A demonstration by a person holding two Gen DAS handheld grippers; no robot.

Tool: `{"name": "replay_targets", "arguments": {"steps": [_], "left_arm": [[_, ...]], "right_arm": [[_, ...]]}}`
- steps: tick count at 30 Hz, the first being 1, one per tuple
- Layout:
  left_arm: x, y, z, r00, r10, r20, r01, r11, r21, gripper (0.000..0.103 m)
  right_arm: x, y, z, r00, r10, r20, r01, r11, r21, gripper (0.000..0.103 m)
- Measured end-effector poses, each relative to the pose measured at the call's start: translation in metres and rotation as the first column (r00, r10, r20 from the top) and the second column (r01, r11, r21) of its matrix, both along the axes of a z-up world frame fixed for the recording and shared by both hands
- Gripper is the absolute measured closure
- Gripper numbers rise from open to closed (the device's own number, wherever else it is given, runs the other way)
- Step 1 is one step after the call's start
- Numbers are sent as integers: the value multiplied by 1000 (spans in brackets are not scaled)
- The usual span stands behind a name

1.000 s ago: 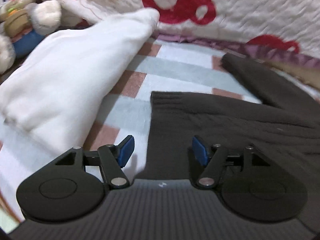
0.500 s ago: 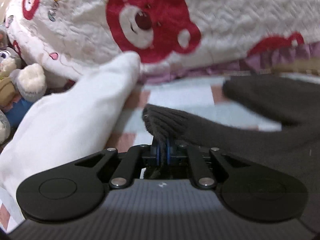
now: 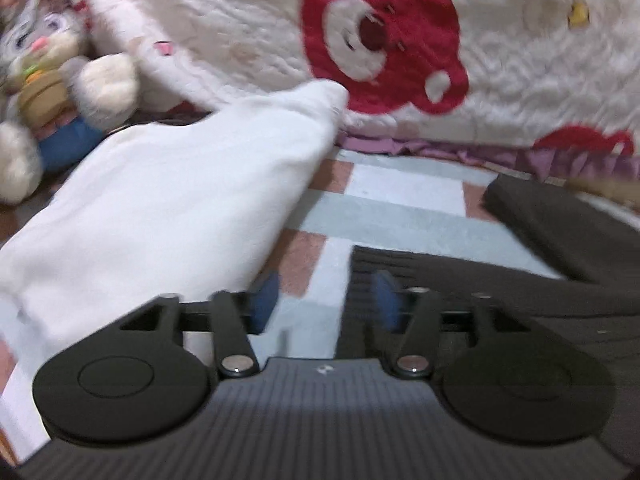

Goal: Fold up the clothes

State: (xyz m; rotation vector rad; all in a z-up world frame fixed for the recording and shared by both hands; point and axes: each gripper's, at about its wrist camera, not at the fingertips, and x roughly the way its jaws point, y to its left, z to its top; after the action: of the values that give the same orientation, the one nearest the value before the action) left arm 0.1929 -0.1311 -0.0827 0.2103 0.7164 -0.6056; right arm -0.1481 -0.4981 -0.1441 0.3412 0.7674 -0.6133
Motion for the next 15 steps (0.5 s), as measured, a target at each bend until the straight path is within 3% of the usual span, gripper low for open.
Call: {"name": "replay_targets", "arguments": {"steps": [3, 5, 7, 8, 10, 12, 13, 14, 15], "left_arm": [[-14, 32, 3, 995, 58, -80, -54, 997, 57, 39], [-25, 54, -1, 986, 87, -145, -79, 995, 61, 38], [-38, 75, -10, 972, 92, -215, -85, 995, 44, 33], [-46, 85, -16, 964, 97, -249, -90, 995, 41, 33], [-60, 101, -30, 944, 113, -310, -103, 993, 49, 33], [-68, 114, -40, 926, 138, -352, -120, 990, 74, 32], [-72, 120, -44, 918, 156, -364, -134, 987, 84, 32], [-72, 127, -46, 906, 167, -390, -152, 986, 72, 32], [-72, 133, -47, 890, 175, -421, -170, 984, 48, 32]], "right_arm": [[-8, 32, 16, 999, 43, 4, -42, 995, -91, 24], [-7, 72, 28, 988, 147, -36, -152, 964, -218, 23], [-4, 116, 40, 948, 315, -34, -314, 917, -246, 23], [-2, 135, 47, 918, 397, 1, -387, 896, -218, 23], [5, 172, 57, 836, 544, 73, -528, 834, -160, 24], [15, 210, 62, 730, 673, 117, -664, 740, -110, 24], [20, 229, 63, 669, 732, 127, -728, 680, -86, 31], [25, 248, 60, 608, 787, 106, -784, 616, -74, 53], [29, 266, 57, 543, 835, 83, -834, 548, -61, 67]]}}
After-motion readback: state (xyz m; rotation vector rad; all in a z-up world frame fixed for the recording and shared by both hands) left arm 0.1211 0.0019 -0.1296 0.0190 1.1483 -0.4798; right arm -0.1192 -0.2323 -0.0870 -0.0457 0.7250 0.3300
